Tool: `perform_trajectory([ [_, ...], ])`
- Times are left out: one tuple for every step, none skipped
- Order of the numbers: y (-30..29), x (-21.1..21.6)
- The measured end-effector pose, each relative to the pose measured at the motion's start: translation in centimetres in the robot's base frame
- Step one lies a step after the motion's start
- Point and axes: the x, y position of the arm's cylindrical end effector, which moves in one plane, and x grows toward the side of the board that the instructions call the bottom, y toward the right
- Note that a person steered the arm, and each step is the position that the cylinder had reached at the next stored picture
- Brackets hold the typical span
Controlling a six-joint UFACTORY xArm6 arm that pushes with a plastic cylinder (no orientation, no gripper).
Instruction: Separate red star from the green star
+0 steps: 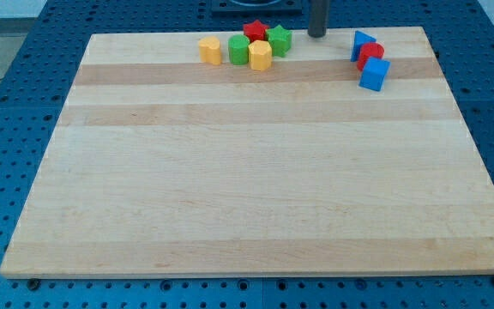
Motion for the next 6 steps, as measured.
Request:
perform_trajectory([
  [-1.9,-0.3],
  [-8.8,-0.2],
  [-13.7,-0.2],
  [-16.3,-0.1],
  [-18.7,0.1],
  [-20.8,0.1],
])
